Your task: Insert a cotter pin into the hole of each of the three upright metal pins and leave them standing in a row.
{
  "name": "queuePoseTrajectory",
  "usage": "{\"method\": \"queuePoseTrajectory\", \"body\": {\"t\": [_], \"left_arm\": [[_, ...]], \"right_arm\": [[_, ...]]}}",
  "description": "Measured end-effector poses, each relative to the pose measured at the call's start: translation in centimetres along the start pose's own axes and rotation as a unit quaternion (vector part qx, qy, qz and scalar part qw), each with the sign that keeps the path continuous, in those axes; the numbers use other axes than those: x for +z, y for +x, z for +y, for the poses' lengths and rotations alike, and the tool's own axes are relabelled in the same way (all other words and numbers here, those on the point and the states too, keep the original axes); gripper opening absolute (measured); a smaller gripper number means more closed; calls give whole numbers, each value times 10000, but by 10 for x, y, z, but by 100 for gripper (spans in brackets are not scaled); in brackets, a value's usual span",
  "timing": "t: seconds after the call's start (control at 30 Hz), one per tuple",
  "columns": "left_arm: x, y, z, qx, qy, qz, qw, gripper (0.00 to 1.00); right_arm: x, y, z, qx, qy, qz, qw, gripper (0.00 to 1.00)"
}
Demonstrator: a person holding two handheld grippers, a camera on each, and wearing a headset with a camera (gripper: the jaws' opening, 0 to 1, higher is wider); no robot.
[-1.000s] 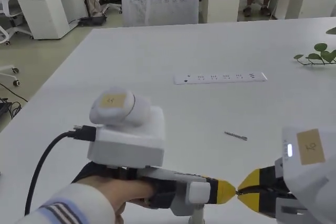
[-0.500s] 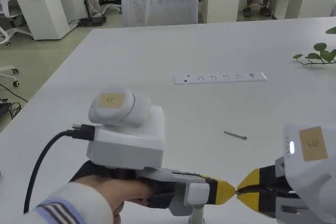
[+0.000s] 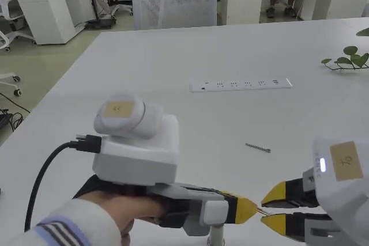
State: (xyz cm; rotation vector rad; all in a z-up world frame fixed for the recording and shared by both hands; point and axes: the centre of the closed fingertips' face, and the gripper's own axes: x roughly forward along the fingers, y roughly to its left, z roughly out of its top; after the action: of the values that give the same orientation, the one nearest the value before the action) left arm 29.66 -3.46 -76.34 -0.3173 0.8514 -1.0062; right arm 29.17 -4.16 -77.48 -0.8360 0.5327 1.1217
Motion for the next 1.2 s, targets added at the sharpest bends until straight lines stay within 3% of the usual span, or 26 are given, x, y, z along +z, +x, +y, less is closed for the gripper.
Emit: {"method": "queuePoseTrajectory", "body": {"t": [0.27,0.4,0.5,0.6,0.67,0.77,0.83,0.93,1.03,1.13,1.2], "left_arm": [[0,-2,-4,-56,317,25,9995,0],[0,-4,-6,-118,483,0,9988,0],[1,-6,-8,-198,772,-31,9968,0],[1,-7,-10,-278,1023,-34,9944,0],[0,-9,-14,-389,1237,-33,9916,0],[-2,-12,-22,-609,1603,-74,9852,0],[-2,-13,-23,-621,1710,-86,9833,0],[-3,-14,-24,-683,2058,-70,9762,0],[-4,-16,-27,-757,2387,-125,9681,0],[-4,-16,-27,-766,2370,-115,9684,0],[-6,-17,-27,-776,2447,-96,9664,0]], "right_arm": [[-5,-2,2,103,271,-38,9996,15],[-6,-4,8,321,629,-192,9973,17],[-10,-4,9,387,701,-196,9966,18],[-5,-4,15,591,1127,-455,9908,19],[-5,-6,16,668,1273,-534,9882,19],[-6,-6,16,662,1289,-537,9880,18],[-7,-6,18,707,1341,-544,9869,17],[-5,-6,21,819,1417,-639,9844,16],[-4,-6,23,856,1348,-668,9849,14],[-3,-6,25,895,1358,-690,9843,13],[0,-6,26,931,1340,-745,9838,13]]}}
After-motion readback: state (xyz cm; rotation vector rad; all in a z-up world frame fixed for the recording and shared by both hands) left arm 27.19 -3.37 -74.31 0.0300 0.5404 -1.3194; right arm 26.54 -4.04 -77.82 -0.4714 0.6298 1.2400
